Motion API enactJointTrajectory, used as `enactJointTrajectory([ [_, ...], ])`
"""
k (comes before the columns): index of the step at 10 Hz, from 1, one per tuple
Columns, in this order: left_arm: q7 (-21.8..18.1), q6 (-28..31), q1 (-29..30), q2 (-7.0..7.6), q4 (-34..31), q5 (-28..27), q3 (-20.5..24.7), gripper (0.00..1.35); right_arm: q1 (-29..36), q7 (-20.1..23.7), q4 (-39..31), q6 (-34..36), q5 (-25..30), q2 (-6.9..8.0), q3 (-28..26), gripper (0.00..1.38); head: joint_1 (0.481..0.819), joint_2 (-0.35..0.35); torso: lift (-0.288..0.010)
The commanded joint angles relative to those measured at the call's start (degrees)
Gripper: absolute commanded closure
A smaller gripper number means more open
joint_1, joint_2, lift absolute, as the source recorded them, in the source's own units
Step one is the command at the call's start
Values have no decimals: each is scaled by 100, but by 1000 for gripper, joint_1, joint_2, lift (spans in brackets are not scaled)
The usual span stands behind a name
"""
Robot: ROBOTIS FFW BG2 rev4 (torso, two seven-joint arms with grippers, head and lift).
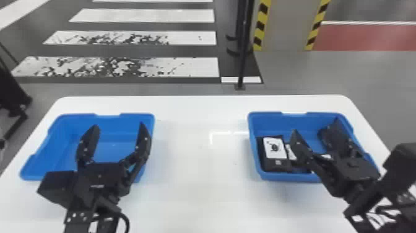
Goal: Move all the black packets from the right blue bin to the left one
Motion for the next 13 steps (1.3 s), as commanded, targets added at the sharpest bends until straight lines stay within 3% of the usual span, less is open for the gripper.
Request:
enactJointTrajectory([
  [1,0,-10,0,0,0,0,1,150,2,0,-6,0,0,-5,0,220,695,4,-168],
  [9,0,4,14,0,0,0,13,150,-26,0,-6,28,-11,4,0,219,695,6,-168],
  [13,0,32,14,0,0,0,13,150,-476,35,-273,1842,-23,-84,11,217,695,18,-168],
])
